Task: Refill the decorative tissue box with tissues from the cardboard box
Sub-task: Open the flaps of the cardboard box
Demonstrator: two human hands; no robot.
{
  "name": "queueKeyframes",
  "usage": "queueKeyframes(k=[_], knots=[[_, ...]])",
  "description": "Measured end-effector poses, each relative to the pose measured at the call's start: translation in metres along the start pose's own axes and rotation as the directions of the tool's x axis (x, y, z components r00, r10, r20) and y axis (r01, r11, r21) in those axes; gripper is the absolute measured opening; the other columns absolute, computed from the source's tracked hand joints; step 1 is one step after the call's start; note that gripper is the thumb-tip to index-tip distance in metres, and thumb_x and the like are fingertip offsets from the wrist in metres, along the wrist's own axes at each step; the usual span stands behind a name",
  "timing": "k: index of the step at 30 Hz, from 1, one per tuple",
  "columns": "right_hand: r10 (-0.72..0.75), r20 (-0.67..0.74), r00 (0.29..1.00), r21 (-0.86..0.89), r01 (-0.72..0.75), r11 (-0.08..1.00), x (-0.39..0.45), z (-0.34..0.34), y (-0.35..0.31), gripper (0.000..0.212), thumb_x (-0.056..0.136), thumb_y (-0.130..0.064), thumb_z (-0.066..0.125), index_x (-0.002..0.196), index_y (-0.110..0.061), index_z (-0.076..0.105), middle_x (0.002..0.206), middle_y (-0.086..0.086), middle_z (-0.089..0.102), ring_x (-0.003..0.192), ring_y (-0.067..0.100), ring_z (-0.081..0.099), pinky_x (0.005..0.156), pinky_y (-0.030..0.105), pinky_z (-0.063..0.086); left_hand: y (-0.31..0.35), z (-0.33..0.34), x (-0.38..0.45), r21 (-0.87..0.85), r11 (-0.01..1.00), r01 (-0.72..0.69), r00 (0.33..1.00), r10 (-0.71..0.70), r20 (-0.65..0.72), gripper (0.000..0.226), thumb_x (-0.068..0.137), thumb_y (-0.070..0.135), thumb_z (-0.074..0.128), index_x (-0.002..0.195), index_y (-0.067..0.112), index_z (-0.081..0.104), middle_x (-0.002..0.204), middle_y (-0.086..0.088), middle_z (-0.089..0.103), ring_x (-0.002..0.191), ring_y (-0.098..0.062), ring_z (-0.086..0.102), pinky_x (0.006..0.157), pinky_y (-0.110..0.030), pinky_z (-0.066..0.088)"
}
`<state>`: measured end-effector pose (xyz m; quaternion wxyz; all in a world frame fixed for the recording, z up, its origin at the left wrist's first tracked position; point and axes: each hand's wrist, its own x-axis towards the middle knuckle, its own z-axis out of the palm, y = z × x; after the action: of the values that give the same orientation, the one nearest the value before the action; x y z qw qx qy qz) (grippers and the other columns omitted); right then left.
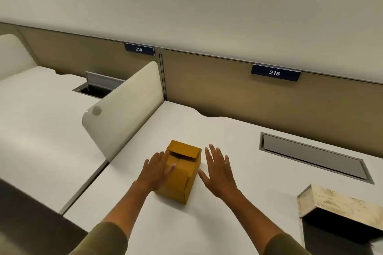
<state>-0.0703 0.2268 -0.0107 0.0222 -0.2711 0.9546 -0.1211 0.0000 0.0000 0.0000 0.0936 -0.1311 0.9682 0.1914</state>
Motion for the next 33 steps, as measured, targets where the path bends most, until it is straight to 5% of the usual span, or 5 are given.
queueKeyframes(k=[8, 15, 25, 29, 33], knots=[[-0.042, 0.274, 0.961, 0.04, 0.032, 0.999, 0.033, 0.023, -0.051, 0.046, 0.101, -0.029, 0.041, 0.145, -0.019, 0.034, 0.151, 0.005, 0.037, 0.133, 0.025, 0.042, 0.11, 0.036, 0.036, -0.05, 0.003, 0.034, 0.186, 0.952, -0.243, 0.943, 0.187, 0.276, 0.07, 0.091, 0.053, 0.052, 0.149, 0.021, 0.028, 0.156, -0.006, 0.031, 0.142, -0.03, 0.031, 0.118, -0.049, 0.025], [-0.045, 0.317, 0.947, 0.052, 0.03, 0.998, 0.058, 0.029, -0.067, 0.032, 0.101, -0.022, 0.044, 0.131, -0.019, 0.054, 0.136, 0.009, 0.054, 0.12, 0.03, 0.053, 0.101, 0.043, 0.047, -0.07, 0.009, 0.045, 0.122, 0.878, -0.462, 0.885, 0.466, 0.0, 0.045, 0.085, 0.013, 0.063, 0.13, 0.015, 0.057, 0.125, -0.012, 0.059, 0.108, -0.032, 0.054, 0.087, -0.037, 0.047], [-0.193, 0.418, 0.888, 0.046, 0.192, 0.98, 0.09, 0.043, -0.078, 0.033, 0.099, -0.029, 0.047, 0.128, -0.019, 0.06, 0.137, 0.001, 0.057, 0.121, 0.022, 0.054, 0.096, 0.035, 0.048, -0.076, -0.005, 0.032, -0.252, 0.872, -0.421, 0.899, 0.437, 0.01, 0.056, 0.083, 0.066, 0.049, 0.07, 0.015, 0.068, 0.074, -0.001, 0.067, 0.067, -0.012, 0.058, 0.064, -0.033, 0.048], [-0.253, 0.455, 0.854, -0.05, 0.308, 0.95, 0.092, 0.056, -0.084, 0.034, 0.098, -0.035, 0.046, 0.124, -0.019, 0.062, 0.135, 0.002, 0.057, 0.117, 0.024, 0.055, 0.095, 0.036, 0.047, -0.081, 0.005, 0.029, -0.247, 0.89, -0.383, 0.884, 0.431, 0.18, 0.037, 0.083, 0.047, 0.066, 0.077, 0.012, 0.074, 0.087, -0.003, 0.072, 0.077, -0.016, 0.065, 0.072, -0.033, 0.053], [-0.258, 0.395, 0.882, -0.136, 0.334, 0.933, 0.092, 0.065, -0.081, 0.041, 0.097, -0.047, 0.04, 0.119, -0.022, 0.063, 0.132, 0.0, 0.055, 0.107, 0.024, 0.053, 0.082, 0.033, 0.043, -0.084, 0.022, 0.024, -0.05, 0.891, -0.45, 0.877, 0.452, 0.16, 0.029, 0.08, 0.039, 0.072, 0.101, 0.019, 0.072, 0.134, 0.001, 0.054, 0.12, -0.02, 0.05, 0.099, -0.03, 0.043]])
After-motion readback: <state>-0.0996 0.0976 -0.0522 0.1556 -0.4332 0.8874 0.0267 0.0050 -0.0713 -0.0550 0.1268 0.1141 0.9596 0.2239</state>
